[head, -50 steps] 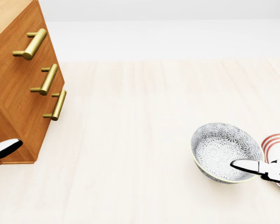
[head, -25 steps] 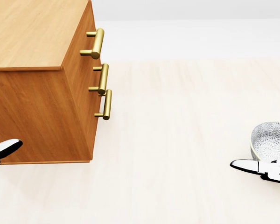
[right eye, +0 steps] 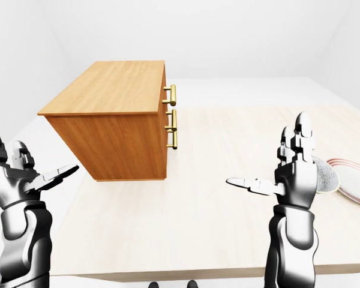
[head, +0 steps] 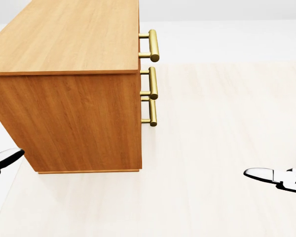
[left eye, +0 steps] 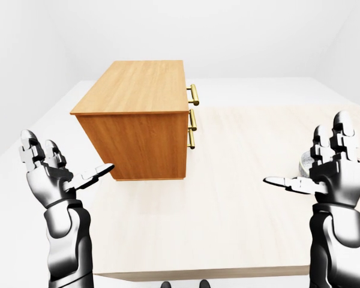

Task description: Put the bowl on top of the cabinet.

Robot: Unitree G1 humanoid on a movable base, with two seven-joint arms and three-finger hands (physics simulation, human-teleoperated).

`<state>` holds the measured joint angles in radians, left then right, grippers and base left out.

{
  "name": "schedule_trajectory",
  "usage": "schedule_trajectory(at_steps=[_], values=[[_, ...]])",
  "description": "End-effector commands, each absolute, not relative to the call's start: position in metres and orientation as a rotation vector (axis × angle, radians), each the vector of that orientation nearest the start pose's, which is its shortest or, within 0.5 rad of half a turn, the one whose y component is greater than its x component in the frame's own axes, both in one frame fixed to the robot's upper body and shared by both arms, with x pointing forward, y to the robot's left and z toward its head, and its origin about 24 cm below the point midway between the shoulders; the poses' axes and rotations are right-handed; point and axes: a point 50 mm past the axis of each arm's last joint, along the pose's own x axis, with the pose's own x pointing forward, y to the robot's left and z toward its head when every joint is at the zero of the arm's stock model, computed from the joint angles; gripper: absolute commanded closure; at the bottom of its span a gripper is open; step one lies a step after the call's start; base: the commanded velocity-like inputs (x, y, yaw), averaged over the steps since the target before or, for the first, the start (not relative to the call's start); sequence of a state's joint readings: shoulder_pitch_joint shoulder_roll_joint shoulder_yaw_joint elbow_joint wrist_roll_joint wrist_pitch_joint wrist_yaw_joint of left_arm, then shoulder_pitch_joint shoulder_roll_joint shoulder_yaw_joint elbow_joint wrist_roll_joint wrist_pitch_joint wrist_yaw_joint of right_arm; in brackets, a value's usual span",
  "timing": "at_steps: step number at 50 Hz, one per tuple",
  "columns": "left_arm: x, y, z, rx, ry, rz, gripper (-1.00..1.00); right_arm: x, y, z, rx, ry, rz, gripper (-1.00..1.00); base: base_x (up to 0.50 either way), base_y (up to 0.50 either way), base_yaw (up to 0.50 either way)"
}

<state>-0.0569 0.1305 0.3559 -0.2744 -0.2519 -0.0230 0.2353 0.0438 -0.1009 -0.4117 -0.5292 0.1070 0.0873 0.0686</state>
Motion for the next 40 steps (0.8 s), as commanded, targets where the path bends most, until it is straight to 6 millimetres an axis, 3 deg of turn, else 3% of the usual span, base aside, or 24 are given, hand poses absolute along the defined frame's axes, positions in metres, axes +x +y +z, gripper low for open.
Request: schedule_trajectory(at_steps=[1, 5, 6, 8, 15, 16, 17, 27, 40], values=[[0.237, 0.256, 0.128, -0.127, -0.4, 0.507, -1.0, 0.212, -0.249, 0.167, -0.127, -0.475, -0.29, -1.0, 0.0, 0.0, 0.0], [0.236, 0.255, 0.129, -0.126, -0.4, 0.506, -1.0, 0.219, -0.253, 0.183, -0.167, -0.53, -0.283, -1.0, 0.0, 0.0, 0.0], [0.236, 0.255, 0.13, -0.126, -0.401, 0.507, -1.0, 0.237, -0.266, 0.187, -0.183, -0.511, -0.299, -1.0, 0.0, 0.0, 0.0], [0.236, 0.255, 0.131, -0.126, -0.4, 0.508, -1.0, 0.249, -0.273, 0.189, -0.202, -0.493, -0.296, -1.0, 0.0, 0.0, 0.0], [0.236, 0.255, 0.131, -0.126, -0.4, 0.508, -1.0, 0.249, -0.273, 0.189, -0.201, -0.491, -0.295, -1.0, 0.0, 0.0, 0.0], [0.238, 0.256, 0.132, -0.127, -0.398, 0.511, -1.0, 0.258, -0.406, 0.129, -1.057, 0.458, -0.272, -1.0, 0.0, 0.0, 0.0], [0.238, 0.256, 0.132, -0.126, -0.397, 0.51, -1.0, 0.257, -0.432, 0.125, -1.102, 0.629, -0.339, -1.0, 0.0, 0.0, 0.0], [0.239, 0.255, 0.131, -0.124, -0.395, 0.507, -1.0, 0.251, -0.451, 0.121, -1.185, 0.782, -0.303, -1.0, 0.0, 0.0, 0.0], [0.239, 0.255, 0.13, -0.126, -0.395, 0.508, -1.0, 0.251, -0.455, 0.12, -1.181, 0.864, -0.282, -1.0, 0.0, 0.0, 0.0]])
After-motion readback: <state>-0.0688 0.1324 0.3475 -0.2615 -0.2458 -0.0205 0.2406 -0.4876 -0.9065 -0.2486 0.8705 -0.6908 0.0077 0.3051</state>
